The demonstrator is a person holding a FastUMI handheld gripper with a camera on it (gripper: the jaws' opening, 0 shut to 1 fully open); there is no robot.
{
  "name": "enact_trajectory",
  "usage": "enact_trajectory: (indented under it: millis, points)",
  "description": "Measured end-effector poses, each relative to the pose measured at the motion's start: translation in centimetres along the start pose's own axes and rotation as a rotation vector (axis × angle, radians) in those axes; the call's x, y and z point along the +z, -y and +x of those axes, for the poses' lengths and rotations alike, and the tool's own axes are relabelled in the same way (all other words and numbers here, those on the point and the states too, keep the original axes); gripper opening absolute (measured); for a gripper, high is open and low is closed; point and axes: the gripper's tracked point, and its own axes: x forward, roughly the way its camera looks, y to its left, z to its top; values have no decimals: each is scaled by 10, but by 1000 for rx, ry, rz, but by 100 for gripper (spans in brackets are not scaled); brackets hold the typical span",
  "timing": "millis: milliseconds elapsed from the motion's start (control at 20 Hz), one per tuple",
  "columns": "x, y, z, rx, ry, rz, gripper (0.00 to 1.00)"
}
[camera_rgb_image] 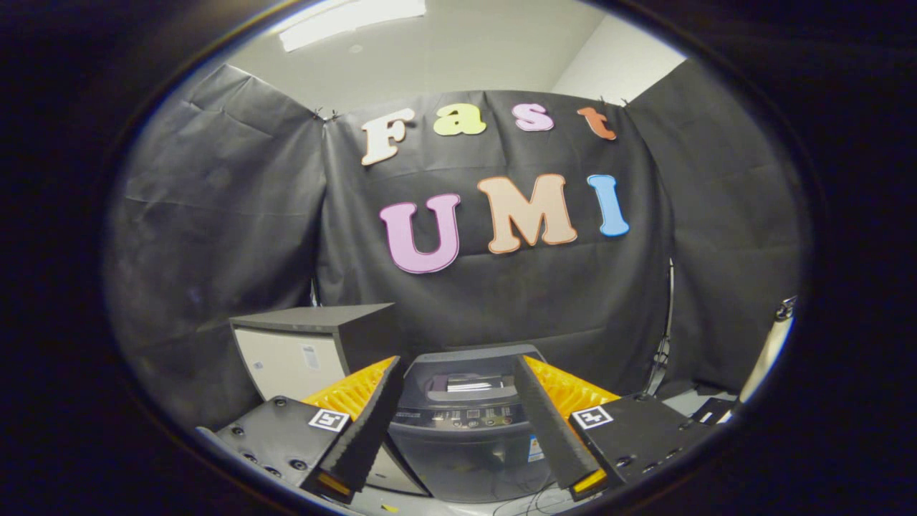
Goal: Put the clothes into the washing machine and then close the washing machine lid.
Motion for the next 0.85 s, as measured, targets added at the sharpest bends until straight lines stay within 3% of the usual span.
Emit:
enact_trajectory:
  millis: [850]
  points:
    - [-18,-2,18,-1,13,-56,97]
